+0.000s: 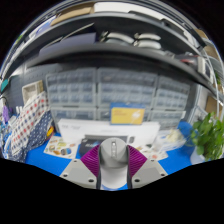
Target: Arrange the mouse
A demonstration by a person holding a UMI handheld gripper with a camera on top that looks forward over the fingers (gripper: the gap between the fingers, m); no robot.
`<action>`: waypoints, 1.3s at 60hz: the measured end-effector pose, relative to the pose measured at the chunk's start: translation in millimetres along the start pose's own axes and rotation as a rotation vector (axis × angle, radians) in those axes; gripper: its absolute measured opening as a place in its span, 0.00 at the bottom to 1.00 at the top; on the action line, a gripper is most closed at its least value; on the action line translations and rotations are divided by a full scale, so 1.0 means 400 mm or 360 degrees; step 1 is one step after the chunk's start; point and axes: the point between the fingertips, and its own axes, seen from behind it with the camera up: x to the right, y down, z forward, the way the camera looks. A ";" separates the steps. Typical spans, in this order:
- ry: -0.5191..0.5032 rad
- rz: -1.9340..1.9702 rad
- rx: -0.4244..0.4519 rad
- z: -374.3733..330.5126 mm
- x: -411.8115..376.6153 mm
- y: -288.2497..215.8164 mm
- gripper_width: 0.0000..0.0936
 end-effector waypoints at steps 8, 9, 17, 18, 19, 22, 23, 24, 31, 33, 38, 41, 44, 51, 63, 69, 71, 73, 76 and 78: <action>-0.0045 -0.0015 -0.0240 0.097 -0.148 0.213 0.38; -0.0044 -0.0021 -0.0273 0.107 -0.158 0.242 0.39; -0.0048 -0.0042 -0.0468 0.161 -0.208 0.436 0.39; -0.0047 -0.0044 -0.0484 0.163 -0.210 0.453 0.38; -0.0047 -0.0047 -0.0496 0.166 -0.212 0.467 0.38; -0.0052 -0.0056 -0.0488 0.170 -0.213 0.485 0.39; -0.0049 -0.0061 -0.0462 0.173 -0.213 0.486 0.39; -0.0051 -0.0070 -0.0471 0.170 -0.213 0.491 0.39; -0.0083 0.0024 -0.0460 0.173 -0.217 0.492 0.46; -0.0093 0.0041 -0.0455 0.173 -0.217 0.491 0.43; -0.0107 0.0013 -0.0441 0.173 -0.216 0.488 0.49; -0.0113 0.0014 -0.0456 0.172 -0.217 0.488 0.52; -0.0124 0.0043 -0.0517 0.167 -0.218 0.494 0.62; -0.0107 0.0075 -0.0532 0.138 -0.203 0.441 0.93; -0.0108 0.0027 -0.0345 0.003 -0.182 0.230 0.93; -0.0102 0.0053 -0.0282 -0.078 -0.176 0.156 0.93; -0.0093 0.0055 -0.0263 -0.101 -0.170 0.140 0.94; -0.0088 0.0055 -0.0259 -0.122 -0.167 0.130 0.93; -0.0092 0.0052 -0.0268 -0.151 -0.162 0.119 0.93; -0.0101 0.0049 -0.0265 -0.166 -0.160 0.111 0.93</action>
